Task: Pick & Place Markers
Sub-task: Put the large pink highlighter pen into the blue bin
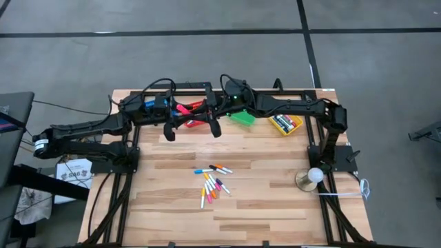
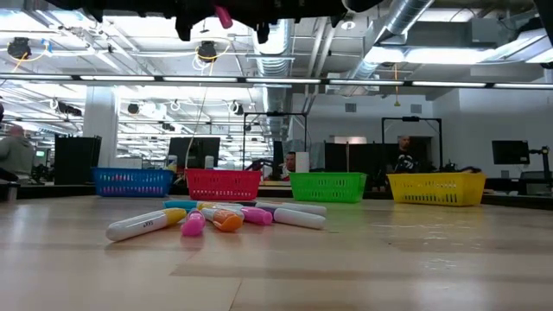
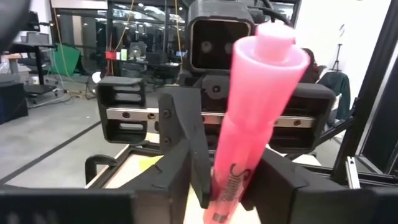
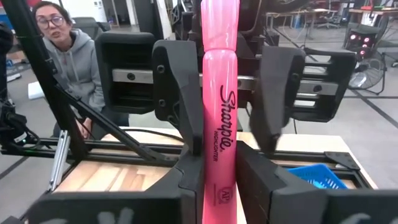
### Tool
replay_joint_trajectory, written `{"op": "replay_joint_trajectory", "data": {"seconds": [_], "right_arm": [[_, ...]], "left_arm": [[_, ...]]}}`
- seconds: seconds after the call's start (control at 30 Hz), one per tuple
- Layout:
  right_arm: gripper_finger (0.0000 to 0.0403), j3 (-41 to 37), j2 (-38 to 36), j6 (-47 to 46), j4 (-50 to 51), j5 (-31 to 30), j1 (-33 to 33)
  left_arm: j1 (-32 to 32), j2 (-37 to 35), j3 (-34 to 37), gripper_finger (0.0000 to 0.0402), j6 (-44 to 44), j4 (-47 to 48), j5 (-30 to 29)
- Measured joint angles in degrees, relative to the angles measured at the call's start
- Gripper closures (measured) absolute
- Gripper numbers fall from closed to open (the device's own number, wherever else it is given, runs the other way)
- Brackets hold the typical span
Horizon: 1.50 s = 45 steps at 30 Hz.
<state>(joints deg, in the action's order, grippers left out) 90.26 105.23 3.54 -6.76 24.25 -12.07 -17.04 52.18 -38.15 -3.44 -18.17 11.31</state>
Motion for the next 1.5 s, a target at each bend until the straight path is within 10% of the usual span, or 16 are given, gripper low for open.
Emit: {"op": "replay_joint_trajectory", "data": {"seconds": [0.2,0.9,1.5], "right_arm": [[0.0318,0.0,-0.01,-0.21,-0.39,-0.2,-0.06],[0.0143,0.06,-0.87,2.53,1.15,-5.18,-0.09],[0.0143,0.07,-3.87,2.46,15.6,-5.33,-3.84]], "left_arm": [[0.02,-0.67,0.0,0.0335,0.16,-0.17,1.03],[0.0,-5.7,0.17,0.0336,-1.53,2.11,0.2],[-0.26,-16.86,0.17,0.0335,-4.42,30.92,-22.94]]}}
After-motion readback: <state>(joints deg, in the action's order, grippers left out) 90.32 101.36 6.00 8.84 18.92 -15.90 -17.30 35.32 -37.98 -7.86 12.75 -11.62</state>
